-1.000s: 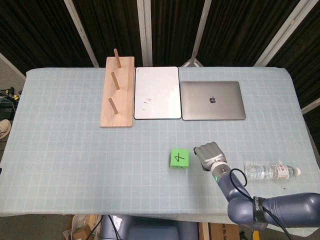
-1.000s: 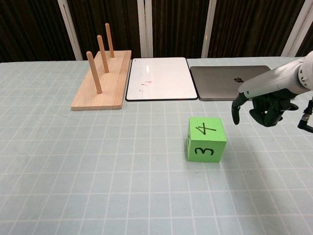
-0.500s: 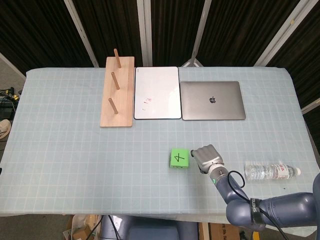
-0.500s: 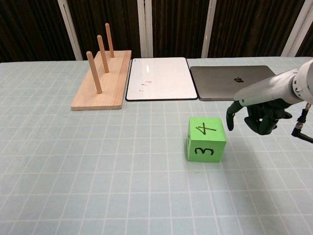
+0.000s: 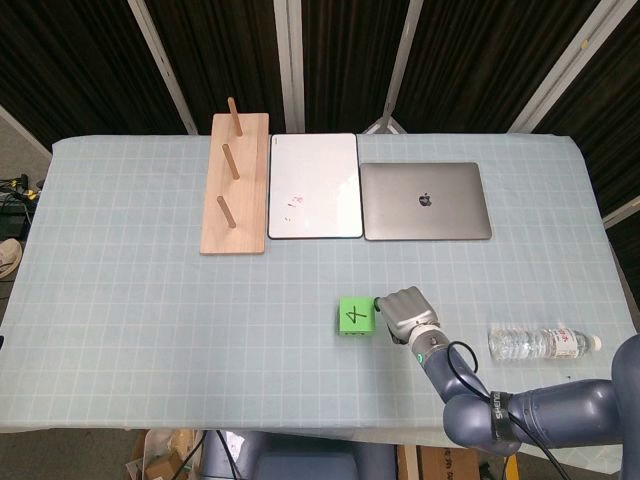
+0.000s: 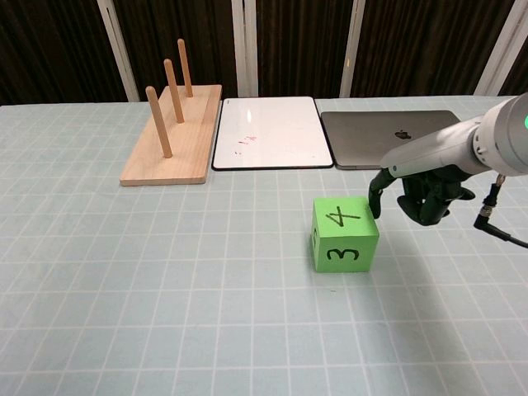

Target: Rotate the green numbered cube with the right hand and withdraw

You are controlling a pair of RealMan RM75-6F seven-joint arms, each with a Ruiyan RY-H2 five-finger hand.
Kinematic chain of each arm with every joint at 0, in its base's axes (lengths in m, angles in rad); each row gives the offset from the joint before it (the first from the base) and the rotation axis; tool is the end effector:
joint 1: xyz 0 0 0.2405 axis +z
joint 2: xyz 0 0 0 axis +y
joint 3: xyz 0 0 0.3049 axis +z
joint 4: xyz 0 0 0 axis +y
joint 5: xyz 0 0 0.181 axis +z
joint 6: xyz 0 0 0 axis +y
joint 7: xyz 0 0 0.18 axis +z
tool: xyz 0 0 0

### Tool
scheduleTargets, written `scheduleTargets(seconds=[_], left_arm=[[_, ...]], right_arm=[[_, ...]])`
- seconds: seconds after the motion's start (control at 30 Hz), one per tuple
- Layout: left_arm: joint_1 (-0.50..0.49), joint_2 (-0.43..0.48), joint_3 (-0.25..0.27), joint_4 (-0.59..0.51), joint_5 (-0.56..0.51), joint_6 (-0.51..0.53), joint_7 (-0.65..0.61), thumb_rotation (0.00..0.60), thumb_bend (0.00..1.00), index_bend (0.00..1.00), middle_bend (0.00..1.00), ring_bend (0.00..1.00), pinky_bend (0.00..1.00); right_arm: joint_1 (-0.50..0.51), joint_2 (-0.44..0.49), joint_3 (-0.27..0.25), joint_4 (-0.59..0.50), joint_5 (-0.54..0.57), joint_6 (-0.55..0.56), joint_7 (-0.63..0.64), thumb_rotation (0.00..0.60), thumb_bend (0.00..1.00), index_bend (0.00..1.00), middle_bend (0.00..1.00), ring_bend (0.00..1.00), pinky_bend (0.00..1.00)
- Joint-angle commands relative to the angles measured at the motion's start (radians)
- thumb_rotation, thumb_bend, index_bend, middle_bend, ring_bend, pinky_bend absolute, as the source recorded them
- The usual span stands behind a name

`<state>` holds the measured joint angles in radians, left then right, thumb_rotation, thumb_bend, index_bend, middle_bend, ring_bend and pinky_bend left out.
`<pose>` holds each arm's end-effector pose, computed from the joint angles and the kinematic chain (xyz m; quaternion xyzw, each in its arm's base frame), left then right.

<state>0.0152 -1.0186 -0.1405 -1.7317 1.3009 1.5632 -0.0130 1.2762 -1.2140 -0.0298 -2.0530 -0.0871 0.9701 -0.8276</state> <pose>-0.3628 0.1926 0.2724 -0.4745 -0.4121 -0.3842 0.6763 -0.1121 -0.3811 0.0477 0.8106 -0.4190 0.0986 0.3971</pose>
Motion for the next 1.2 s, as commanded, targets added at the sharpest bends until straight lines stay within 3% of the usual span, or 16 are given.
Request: scheduleTargets(seconds=[0.03,1.2], left_arm=[[0.0,0.001,0.0,0.0,0.0,0.0,-0.001,0.6,0.31,0.11,0.0,0.0,0.0],[-0.004,0.001,-0.003,0.002,-0.006,-0.01,-0.004,0.6,0.31,0.11,0.0,0.0,0.0]], right_arm=[[0.005,-0.008,0.004,0.011,0.004,-0.003,0.005,0.6,0.85,0.27,0.84,0.87,0.76],[0.13,-0.165,0.078,0.175,0.16,-0.021,-0.027,0.6,0.85,0.27,0.84,0.87,0.76]])
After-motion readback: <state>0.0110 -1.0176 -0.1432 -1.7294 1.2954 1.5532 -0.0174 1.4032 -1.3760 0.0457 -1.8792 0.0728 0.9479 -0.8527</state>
